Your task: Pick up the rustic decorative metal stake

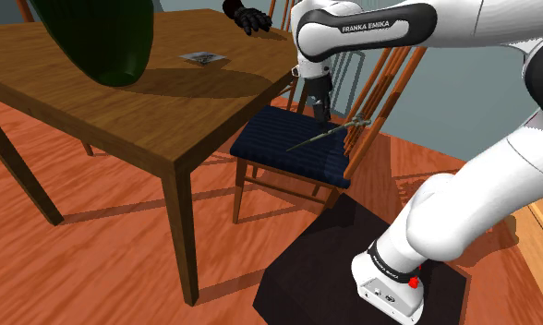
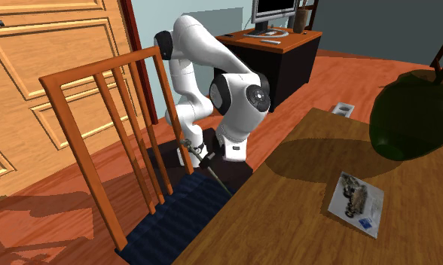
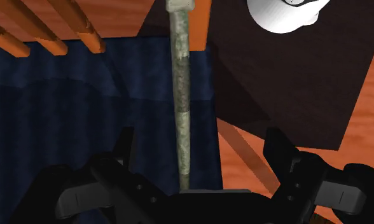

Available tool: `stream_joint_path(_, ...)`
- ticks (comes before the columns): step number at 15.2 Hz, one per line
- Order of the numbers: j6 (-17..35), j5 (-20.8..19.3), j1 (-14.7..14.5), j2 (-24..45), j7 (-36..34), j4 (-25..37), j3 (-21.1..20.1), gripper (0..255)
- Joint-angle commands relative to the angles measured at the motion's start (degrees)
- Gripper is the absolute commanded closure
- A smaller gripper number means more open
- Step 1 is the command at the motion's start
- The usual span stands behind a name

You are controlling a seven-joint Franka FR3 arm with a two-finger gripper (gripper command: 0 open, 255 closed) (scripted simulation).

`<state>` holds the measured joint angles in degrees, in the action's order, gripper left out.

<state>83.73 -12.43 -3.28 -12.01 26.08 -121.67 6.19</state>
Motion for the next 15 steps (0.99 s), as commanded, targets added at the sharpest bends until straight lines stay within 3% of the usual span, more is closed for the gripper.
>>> stream_joint_path(1, 0.5, -1.1, -0.2, 3.3, 3.3, 0.9, 0.3, 0)
stream_joint_path(9, 5.4, -1.1, 0.0, 4.7, 2.4, -2.8, 0.5, 0)
stream_joint_path(10, 5.4, -1.0, -0.1, 4.6, 2.3, -2.9, 0.4, 255)
stream_joint_path(15, 5.5, -1.1, -0.1, 4.6, 2.4, -2.9, 0.5, 255)
